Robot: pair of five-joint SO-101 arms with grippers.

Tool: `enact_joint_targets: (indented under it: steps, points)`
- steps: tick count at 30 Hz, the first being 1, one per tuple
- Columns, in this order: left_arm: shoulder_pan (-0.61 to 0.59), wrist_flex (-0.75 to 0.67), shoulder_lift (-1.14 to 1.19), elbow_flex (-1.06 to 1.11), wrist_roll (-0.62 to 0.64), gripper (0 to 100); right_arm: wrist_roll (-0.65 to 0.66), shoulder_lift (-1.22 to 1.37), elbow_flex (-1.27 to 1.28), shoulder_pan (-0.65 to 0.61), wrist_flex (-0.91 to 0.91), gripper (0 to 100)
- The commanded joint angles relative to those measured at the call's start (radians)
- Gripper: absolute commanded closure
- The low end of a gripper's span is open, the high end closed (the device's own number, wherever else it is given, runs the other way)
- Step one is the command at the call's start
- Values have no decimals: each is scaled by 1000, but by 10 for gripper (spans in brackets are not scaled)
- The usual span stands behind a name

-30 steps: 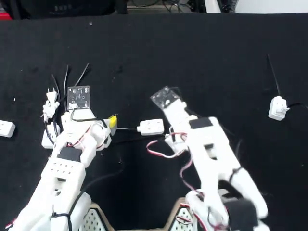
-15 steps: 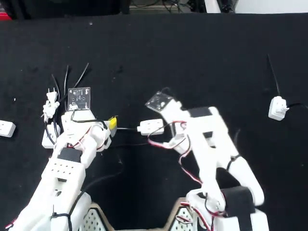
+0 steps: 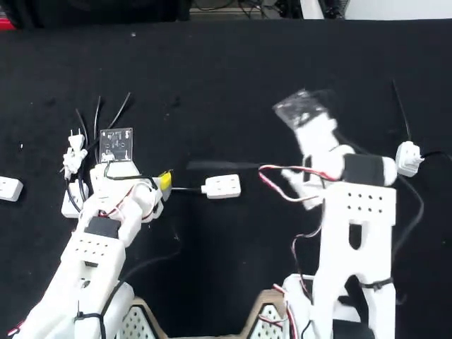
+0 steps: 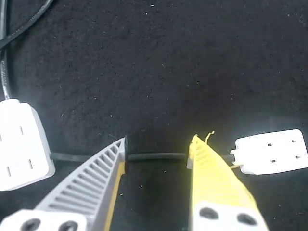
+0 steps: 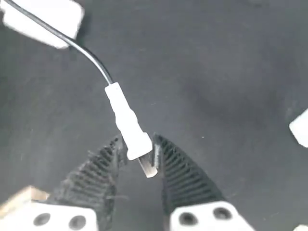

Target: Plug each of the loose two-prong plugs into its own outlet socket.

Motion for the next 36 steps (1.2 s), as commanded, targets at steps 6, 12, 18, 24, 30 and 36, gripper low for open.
enact_joint_targets:
  steps: [6, 12, 18, 24, 30, 36]
  points:
    - [-5, -20, -20, -13, -11, 788, -275, 177, 283, 193, -500, 983]
    - [-4, -21, -20, -13, -11, 788, -164, 283, 286, 117, -384, 818]
    - [-8, -21, -20, -13, -11, 788, 98, 231, 153, 49, -209, 814]
    - [-8, -20, -20, -13, -11, 788, 437, 186, 90, 204, -341, 891]
    - [-5, -20, -20, -13, -11, 788, 614, 283, 248, 362, -730, 900]
    - [-2, -21, -20, -13, -11, 788, 617, 340, 377, 285, -783, 890]
